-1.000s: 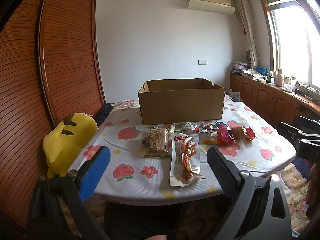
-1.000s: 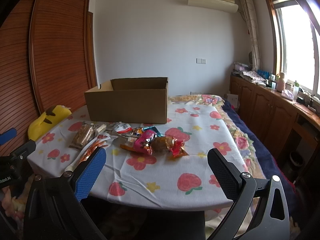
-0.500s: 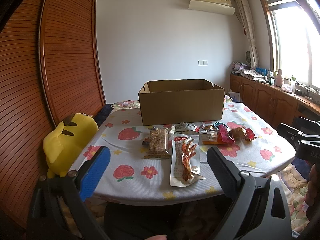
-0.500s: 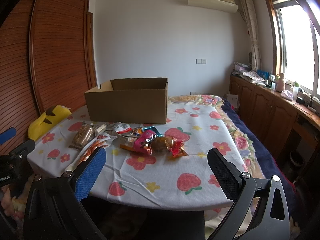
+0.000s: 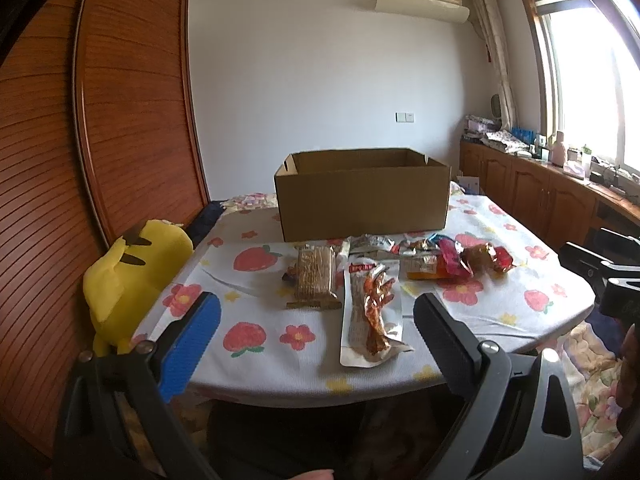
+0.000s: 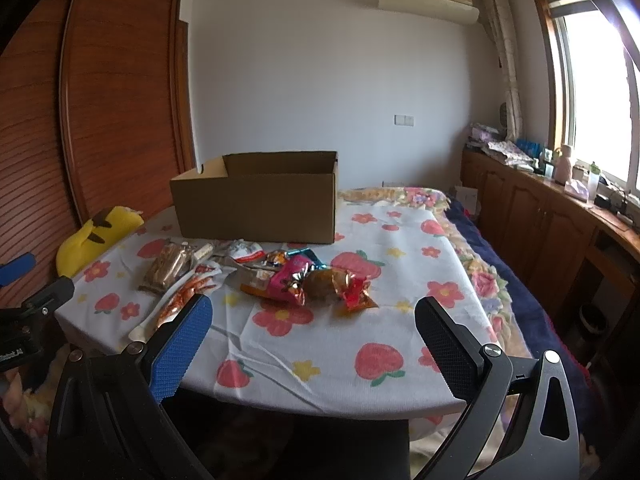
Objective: Organize snacks
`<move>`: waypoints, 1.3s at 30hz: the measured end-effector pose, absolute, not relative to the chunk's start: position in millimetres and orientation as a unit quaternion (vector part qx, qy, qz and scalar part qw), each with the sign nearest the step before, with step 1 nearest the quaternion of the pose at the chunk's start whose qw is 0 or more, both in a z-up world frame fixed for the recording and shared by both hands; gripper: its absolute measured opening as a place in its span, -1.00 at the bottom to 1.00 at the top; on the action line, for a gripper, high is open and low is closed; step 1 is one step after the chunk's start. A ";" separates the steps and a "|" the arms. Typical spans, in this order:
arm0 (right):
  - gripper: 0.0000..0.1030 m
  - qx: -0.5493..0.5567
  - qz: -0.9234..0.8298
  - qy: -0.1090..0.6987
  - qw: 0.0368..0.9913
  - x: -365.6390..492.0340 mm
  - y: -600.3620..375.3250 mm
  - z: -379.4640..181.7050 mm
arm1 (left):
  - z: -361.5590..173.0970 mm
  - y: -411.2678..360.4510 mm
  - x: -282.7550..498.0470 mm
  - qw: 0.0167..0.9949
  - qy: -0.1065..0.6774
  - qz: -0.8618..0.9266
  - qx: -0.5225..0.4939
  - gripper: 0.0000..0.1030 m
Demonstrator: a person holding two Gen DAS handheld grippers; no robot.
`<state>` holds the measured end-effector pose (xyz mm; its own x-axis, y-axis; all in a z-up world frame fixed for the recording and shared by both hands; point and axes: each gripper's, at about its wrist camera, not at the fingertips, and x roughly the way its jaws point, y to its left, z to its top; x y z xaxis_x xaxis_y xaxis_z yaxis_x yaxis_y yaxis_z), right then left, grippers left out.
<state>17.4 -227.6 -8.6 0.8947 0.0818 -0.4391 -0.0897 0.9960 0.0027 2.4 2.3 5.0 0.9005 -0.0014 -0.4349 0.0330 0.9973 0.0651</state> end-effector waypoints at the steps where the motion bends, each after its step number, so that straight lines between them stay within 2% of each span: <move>1: 1.00 -0.010 0.045 0.227 0.973 18.4 -227.8 -10.5 | 2.2 2.1 5.1 0.973 0.226 -0.009 0.035 0.91; 22: 1.00 -0.019 0.112 0.283 0.952 82.6 -251.8 -42.8 | -40.8 -1.5 80.5 0.947 0.314 -0.050 0.041 0.91; 39: 0.84 -0.074 0.189 0.350 0.915 170.6 -262.7 -58.0 | -65.9 -24.0 126.9 0.916 0.383 -0.111 0.034 0.84</move>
<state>170.6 -262.7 -58.0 0.6838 0.2946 -0.6676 -0.3985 0.9172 -0.0035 126.9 -24.0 -65.9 0.6818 -0.1762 -0.7100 0.2291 0.9732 -0.0215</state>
